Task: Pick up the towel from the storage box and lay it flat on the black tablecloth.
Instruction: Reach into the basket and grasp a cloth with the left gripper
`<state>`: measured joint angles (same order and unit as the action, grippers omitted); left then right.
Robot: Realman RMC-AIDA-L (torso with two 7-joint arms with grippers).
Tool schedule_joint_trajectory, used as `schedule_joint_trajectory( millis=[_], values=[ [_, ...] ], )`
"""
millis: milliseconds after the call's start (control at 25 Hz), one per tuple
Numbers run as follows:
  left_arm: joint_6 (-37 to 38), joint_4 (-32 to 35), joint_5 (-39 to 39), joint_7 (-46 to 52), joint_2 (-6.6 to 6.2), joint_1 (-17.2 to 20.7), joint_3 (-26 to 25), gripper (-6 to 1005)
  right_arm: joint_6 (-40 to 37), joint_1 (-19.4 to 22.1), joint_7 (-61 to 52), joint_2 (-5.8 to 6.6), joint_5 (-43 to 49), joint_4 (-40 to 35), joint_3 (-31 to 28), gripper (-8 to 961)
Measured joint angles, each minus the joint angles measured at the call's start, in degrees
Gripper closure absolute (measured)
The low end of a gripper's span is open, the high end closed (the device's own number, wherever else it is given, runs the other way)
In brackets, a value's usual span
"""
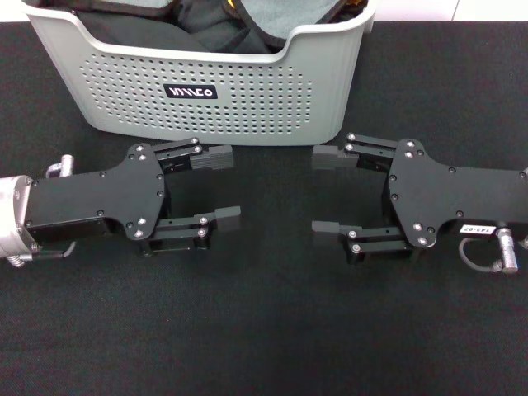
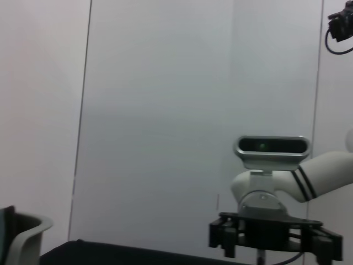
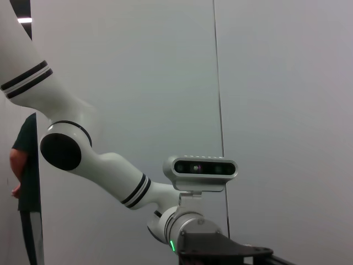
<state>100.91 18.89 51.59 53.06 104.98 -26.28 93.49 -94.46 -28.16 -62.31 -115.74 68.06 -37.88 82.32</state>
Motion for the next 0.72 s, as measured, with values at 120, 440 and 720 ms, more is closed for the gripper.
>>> schedule_joint_trajectory(
  millis=[120,440,720],
  values=[
    [-0.76,-0.01,0.01,0.48,-0.04,0.03,-0.41,250,-0.10,0.04,-0.01,0.01,0.18,0.00,0.09,157],
    [-0.90,0.00,0.01,0.56,0.09,0.36,-0.60,253,-0.25,0.04,-0.01,-0.08,0.24,0.00,0.00,158],
    [-0.87,1.02,-0.28,-0.90,2.94,3.29,-10.71,256,-1.92,1.55,-0.01,0.17,0.13,-0.01,-1.02,158]
  ],
)
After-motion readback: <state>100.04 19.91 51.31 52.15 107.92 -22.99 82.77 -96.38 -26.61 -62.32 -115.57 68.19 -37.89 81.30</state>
